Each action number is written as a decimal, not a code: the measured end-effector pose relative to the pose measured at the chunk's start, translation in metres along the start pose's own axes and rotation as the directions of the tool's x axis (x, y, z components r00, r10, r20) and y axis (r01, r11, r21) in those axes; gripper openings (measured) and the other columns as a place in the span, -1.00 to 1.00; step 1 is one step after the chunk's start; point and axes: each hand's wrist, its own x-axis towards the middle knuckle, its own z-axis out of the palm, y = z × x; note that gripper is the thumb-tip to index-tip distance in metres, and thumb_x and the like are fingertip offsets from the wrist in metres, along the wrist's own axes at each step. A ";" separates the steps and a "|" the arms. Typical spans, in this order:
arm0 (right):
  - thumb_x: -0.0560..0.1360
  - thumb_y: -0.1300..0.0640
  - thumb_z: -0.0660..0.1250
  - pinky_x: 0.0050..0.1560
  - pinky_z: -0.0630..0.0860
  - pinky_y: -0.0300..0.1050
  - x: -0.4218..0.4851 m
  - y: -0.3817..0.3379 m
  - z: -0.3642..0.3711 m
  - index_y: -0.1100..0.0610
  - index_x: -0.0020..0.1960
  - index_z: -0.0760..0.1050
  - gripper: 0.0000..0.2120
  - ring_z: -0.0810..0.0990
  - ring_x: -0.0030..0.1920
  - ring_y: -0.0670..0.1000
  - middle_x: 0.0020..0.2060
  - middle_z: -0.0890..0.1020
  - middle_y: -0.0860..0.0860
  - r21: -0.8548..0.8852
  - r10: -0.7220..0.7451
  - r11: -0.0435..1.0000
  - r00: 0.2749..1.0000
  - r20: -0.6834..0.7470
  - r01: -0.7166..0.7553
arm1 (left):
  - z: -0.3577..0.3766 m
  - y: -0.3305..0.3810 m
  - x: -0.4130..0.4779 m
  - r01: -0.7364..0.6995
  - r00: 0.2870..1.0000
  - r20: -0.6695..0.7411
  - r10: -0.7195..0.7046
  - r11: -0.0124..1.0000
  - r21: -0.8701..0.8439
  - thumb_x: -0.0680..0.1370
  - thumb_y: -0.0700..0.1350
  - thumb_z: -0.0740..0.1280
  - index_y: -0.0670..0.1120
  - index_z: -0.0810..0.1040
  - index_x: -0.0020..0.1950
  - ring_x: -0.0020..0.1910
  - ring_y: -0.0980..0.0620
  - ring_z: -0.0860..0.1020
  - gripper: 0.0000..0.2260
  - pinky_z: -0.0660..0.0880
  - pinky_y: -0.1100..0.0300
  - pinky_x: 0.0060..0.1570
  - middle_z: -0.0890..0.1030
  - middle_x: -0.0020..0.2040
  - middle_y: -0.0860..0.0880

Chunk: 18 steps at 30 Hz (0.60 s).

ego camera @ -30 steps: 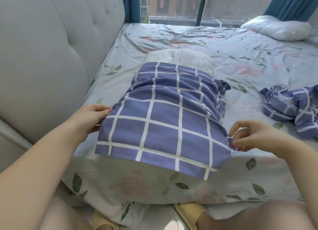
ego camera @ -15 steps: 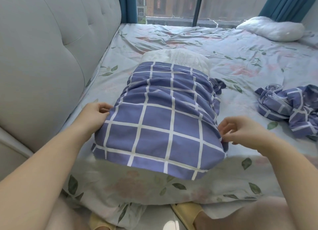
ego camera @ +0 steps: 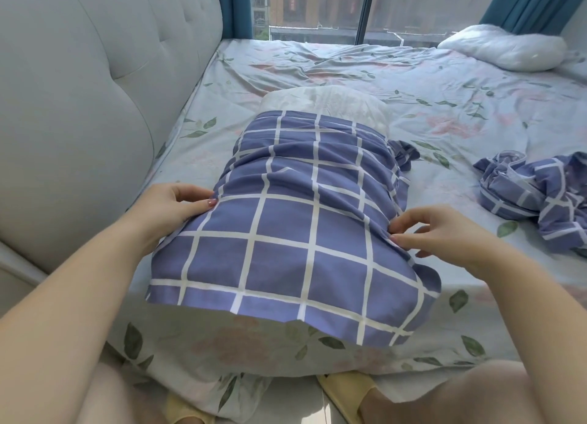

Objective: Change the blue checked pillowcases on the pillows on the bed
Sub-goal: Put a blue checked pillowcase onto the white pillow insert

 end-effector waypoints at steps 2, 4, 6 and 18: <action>0.46 0.17 0.47 -0.20 0.51 -0.18 0.001 0.000 0.001 0.09 -0.18 0.66 -0.96 0.59 -0.32 -0.12 -0.32 0.66 -0.12 -0.019 -0.009 1.000 1.000 0.008 0.009 | 0.003 0.001 0.004 -0.029 0.999 -0.036 0.029 0.999 0.022 0.48 -0.13 0.49 -0.06 0.71 -0.11 -0.15 0.00 0.65 -0.98 0.53 0.12 -0.01 0.72 -0.21 0.03; 0.50 0.20 0.42 -0.22 0.49 -0.19 0.003 0.000 0.002 0.12 -0.19 0.63 -0.90 0.57 -0.33 -0.12 -0.35 0.64 -0.09 -0.054 -0.018 0.998 1.000 0.007 0.018 | 0.006 0.003 0.006 -0.064 0.995 -0.073 0.067 0.997 0.035 0.49 -0.13 0.49 -0.09 0.69 -0.12 -0.21 0.01 0.62 -0.96 0.52 0.13 -0.03 0.71 -0.22 0.00; 0.53 0.20 0.37 -0.25 0.48 -0.17 0.005 0.000 0.002 0.14 -0.15 0.60 -0.90 0.58 -0.30 -0.06 -0.31 0.63 -0.02 -0.070 -0.019 0.997 0.999 -0.043 0.016 | 0.008 0.005 0.009 -0.103 0.988 -0.109 0.107 0.994 0.041 0.50 -0.14 0.48 -0.12 0.68 -0.11 -0.28 0.05 0.60 -0.94 0.50 0.17 -0.09 0.69 -0.20 -0.04; 0.63 0.25 0.11 -0.31 0.16 -0.06 0.030 -0.009 0.033 0.24 0.01 0.29 -0.95 0.37 -0.27 0.01 -0.26 0.41 0.00 -0.107 -0.093 0.993 0.874 -0.477 0.048 | 0.027 0.013 0.031 -0.247 0.936 -0.167 0.311 0.914 0.321 0.58 -0.13 0.34 -0.14 0.56 -0.07 -0.15 -0.04 0.55 -0.91 0.38 0.13 -0.13 0.61 -0.16 -0.02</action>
